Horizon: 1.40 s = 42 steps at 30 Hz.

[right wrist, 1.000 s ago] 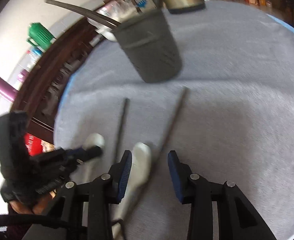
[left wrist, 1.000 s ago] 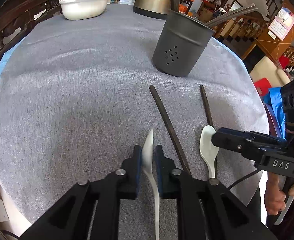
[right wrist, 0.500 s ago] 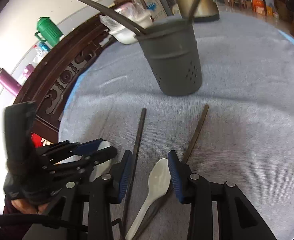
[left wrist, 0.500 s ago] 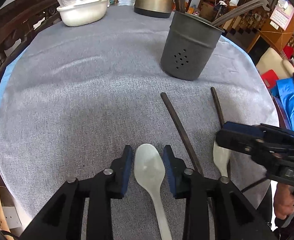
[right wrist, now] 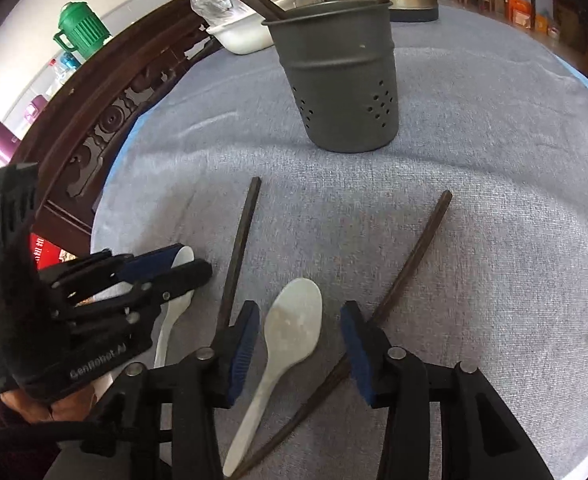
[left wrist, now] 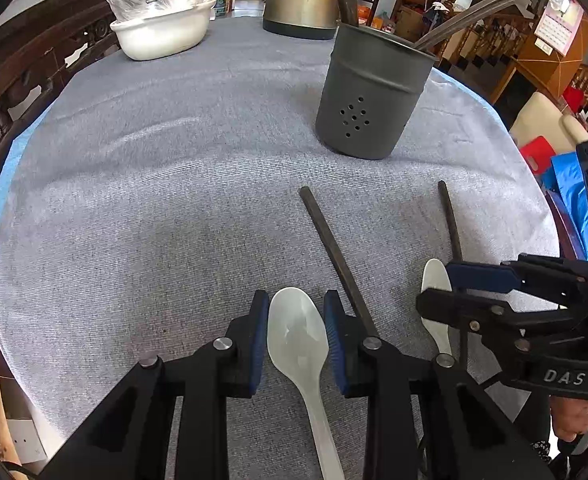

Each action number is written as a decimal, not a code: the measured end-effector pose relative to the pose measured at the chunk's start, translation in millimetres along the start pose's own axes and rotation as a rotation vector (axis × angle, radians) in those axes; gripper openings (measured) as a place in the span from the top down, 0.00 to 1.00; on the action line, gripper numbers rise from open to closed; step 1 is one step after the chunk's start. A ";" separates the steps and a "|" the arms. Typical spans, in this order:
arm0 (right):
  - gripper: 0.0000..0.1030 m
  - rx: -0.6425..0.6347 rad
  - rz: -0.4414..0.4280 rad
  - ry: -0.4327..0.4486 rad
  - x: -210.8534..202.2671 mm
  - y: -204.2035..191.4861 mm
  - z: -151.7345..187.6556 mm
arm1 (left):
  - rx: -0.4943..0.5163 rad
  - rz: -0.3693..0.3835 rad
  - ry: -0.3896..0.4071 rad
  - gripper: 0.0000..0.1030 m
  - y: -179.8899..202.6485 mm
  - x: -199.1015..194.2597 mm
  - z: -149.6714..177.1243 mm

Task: Organize utensils
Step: 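Close the right tool on the other white spoon's handle, then lift both white spoons off the cloth with both tools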

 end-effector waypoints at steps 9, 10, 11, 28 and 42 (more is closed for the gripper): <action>0.76 -0.123 0.226 -0.049 20.7 -21.2 -5.8 | -0.018 -0.010 -0.011 0.71 -11.1 -4.1 3.1; 0.86 -0.139 0.253 -0.055 22.1 -22.6 -5.7 | -0.021 -0.009 -0.014 0.71 -10.9 -2.7 2.3; 0.90 -0.151 0.262 -0.061 23.1 -23.7 -5.7 | -0.022 -0.009 -0.016 0.71 -11.4 -2.8 2.2; 0.89 0.068 -0.033 -0.029 6.9 22.4 -13.2 | -0.008 0.016 -0.054 0.71 -26.0 -7.3 3.5; 0.88 0.114 -0.097 -0.064 -4.4 39.2 -9.0 | -0.016 0.061 -0.037 0.62 -41.0 -21.5 14.8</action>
Point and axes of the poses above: each gripper's, at about its wrist camera, not at the fingertips, and x roughly the way its jaws point, y to its right, z to its underside, the point moved 3 cm from there along x, roughly the way its jaws point, and after that the axes turned 12 degrees about -z, right-handed, at the moved point
